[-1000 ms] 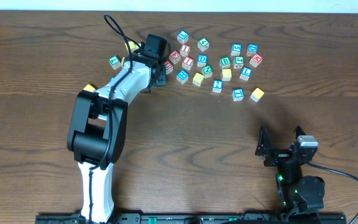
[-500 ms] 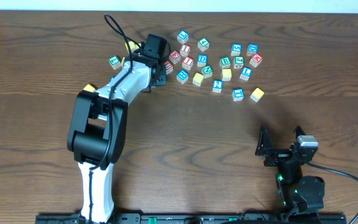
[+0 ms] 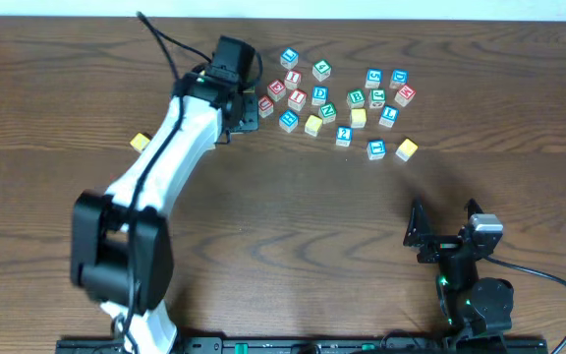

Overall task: Spell out CORL
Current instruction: 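Carry the C block to the open table area and release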

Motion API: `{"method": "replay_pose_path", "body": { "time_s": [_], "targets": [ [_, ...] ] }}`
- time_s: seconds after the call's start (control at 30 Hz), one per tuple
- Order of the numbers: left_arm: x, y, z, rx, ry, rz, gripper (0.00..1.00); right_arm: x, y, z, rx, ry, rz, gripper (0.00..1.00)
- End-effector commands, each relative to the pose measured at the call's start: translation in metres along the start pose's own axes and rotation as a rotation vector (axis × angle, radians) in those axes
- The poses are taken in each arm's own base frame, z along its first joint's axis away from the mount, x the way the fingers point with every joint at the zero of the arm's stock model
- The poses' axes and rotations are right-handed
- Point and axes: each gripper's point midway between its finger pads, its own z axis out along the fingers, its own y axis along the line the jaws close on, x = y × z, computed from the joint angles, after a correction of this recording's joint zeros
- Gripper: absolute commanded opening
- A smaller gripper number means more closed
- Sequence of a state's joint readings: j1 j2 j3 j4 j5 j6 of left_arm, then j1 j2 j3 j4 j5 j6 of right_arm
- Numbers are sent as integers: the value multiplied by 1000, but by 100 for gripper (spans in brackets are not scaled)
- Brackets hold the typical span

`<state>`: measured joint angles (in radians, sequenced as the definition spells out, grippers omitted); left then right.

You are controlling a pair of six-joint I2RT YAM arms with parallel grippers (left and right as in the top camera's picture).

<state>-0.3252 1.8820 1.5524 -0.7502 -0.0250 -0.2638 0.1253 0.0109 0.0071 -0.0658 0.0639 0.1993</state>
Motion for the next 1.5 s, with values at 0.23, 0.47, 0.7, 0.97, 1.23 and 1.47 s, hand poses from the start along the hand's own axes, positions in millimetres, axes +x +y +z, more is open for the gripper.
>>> {"method": "replay_pose_path", "body": {
  "time_s": [0.23,0.47,0.7,0.97,1.23,1.47],
  "targets": [
    [79,-29,52,13,128,108,26,-1,-5,0,20,-5,-13,99],
    [92,-26,77,9,138,110,26,-1,-5,0,20,-5,-13,99],
    [95,-22,90,-19,145,112,27,-1,-5,0,20,-5,-13,99],
    [95,-17,96,-46,141,113,27,-1,-5,0,20,-5,-13,99],
    [95,-17,96,-45,140,113,43,-1,-5,0,20,-5,-13,99],
    [71,-24,73,-20,83,159,45,-1,-5,0,20,-5,-13,99]
  ]
}}
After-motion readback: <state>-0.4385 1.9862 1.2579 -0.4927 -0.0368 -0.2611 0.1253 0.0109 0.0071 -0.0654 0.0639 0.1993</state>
